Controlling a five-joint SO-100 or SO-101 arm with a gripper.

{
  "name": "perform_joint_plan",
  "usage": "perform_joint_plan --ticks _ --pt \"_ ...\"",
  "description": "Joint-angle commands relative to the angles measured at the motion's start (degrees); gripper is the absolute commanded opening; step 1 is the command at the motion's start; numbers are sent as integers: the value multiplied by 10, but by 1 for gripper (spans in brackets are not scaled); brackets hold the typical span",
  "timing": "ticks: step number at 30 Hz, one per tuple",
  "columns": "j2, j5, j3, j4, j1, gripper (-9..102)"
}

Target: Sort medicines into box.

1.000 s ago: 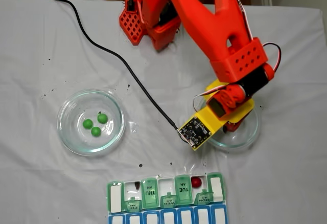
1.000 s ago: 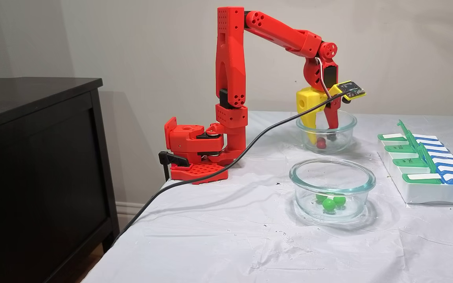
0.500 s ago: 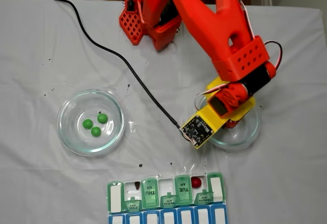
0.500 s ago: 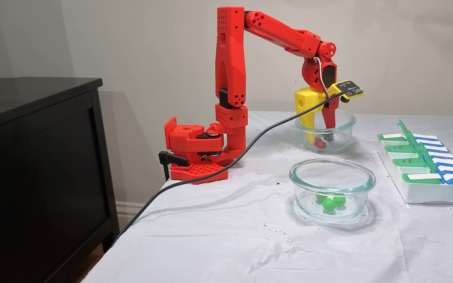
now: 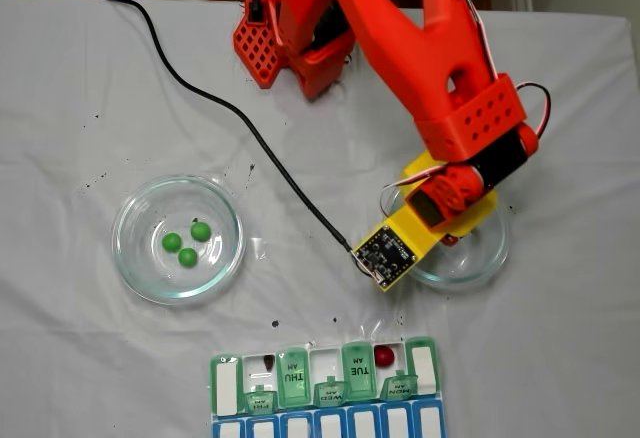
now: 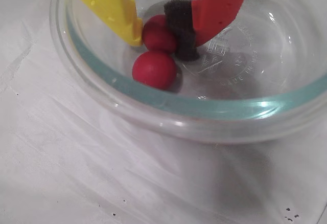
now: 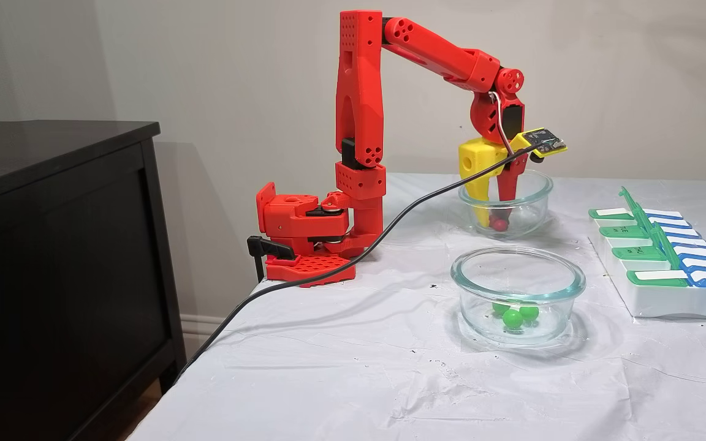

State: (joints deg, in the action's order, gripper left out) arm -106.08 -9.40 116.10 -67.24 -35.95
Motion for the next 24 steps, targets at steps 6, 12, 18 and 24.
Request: perform_joint_plan --ticks 6,12,18,24 --pt "2 0 -2 2 -2 0" --pt "-47 12 5 20 0 0" --pt "-179 25 7 53 4 0" --pt "-281 37 -10 68 38 0"
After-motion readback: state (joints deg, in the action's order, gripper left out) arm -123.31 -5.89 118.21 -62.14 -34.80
